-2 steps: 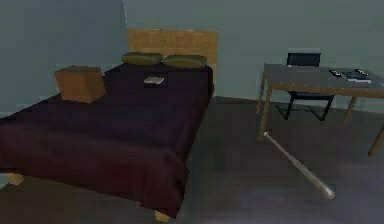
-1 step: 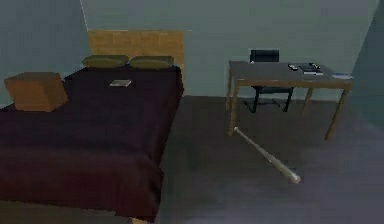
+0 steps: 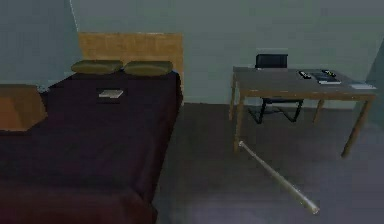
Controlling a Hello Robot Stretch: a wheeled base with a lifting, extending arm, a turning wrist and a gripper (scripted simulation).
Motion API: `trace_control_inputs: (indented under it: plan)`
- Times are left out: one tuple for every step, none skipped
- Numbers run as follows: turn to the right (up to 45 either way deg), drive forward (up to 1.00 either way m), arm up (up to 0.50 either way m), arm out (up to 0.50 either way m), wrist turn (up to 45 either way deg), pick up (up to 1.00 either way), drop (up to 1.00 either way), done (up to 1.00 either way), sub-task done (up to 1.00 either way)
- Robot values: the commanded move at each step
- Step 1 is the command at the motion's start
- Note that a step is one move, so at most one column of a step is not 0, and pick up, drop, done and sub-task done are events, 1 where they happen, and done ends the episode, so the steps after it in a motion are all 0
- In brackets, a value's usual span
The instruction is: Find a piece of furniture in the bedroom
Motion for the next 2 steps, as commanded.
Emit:
trace_control_inputs:
  plan:
    - [-24.0, 0.0, 0.0, 0.0, 0.0, 0.0, 0.0, 0.0, 0.0]
    - [0.0, 0.0, 0.0, 0.0, 0.0, 0.0, 0.0, 1.0, 0.0]
